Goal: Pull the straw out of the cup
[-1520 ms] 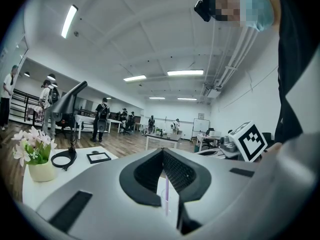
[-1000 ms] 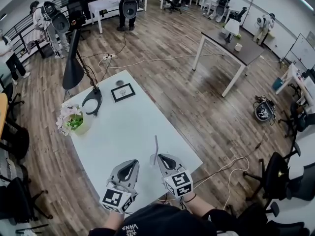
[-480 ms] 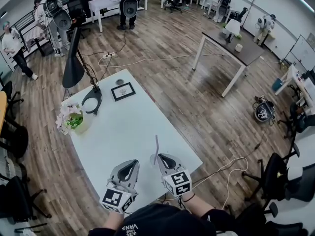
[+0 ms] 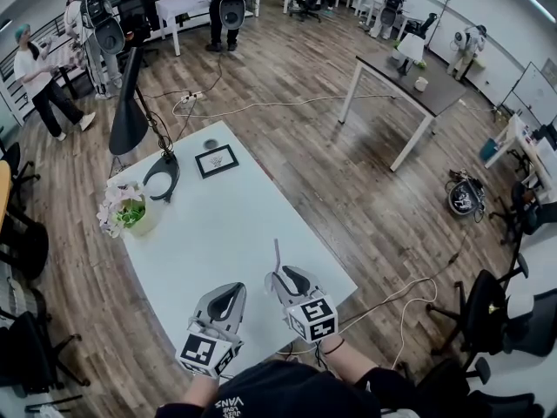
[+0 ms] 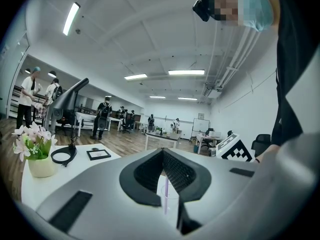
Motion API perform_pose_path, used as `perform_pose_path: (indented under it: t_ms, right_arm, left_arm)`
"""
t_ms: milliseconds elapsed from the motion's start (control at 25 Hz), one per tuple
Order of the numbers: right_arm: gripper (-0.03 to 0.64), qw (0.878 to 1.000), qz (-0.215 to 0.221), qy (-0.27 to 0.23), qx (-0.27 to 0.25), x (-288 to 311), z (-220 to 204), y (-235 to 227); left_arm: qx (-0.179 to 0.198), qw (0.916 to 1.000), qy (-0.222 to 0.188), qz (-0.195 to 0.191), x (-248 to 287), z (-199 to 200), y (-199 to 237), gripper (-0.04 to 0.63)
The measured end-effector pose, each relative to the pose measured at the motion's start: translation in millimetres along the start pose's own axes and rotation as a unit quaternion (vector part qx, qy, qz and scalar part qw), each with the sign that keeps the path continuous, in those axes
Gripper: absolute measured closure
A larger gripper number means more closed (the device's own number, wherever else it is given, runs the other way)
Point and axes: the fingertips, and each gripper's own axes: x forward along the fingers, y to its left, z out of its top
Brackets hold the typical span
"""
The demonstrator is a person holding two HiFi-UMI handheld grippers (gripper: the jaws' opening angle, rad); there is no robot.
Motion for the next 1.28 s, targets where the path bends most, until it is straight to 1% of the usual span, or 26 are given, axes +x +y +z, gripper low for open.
perform_pose_path:
  t_ms: [40,240,760,840,1040,1120,1280]
  right_arm:
    - [0.493,1.0,0.004,0.003,0.004,1,-1,1]
    - [0.462,1.0,0.011,0.017,0.002,8,-5,0]
    - [0.453,0.999,0.01,0.041,-0.013,24,-4,-5]
    - [0.455,0.999,0.009,0.046,-0.017,24,-5,-6]
    - [0.521,0.998,0.009,0.054,-0.024,28,-9,-6]
    - [0.558,0.998,0.009,0.053,-0.024,28,-10,-6]
    - [0.571,0.999,0.014,0.041,-0.027,25,-6,-4]
  left_arm:
    - [0.0,1.0,0.0,0.0,0,-1,0,0.584]
    - [-0.002,1.0,0.001,0.0,-1,-3,0,0.584]
    - [-0.004,1.0,0.0,0.004,-1,-4,5,0.584]
    - [-0.004,1.0,0.001,0.004,-1,-4,5,0.584]
    - [-0.005,1.0,0.001,0.006,-2,-4,7,0.584]
    - [-0.005,1.0,0.0,0.006,-2,-5,7,0.584]
    - [-0.005,1.0,0.001,0.007,-3,-5,6,0.584]
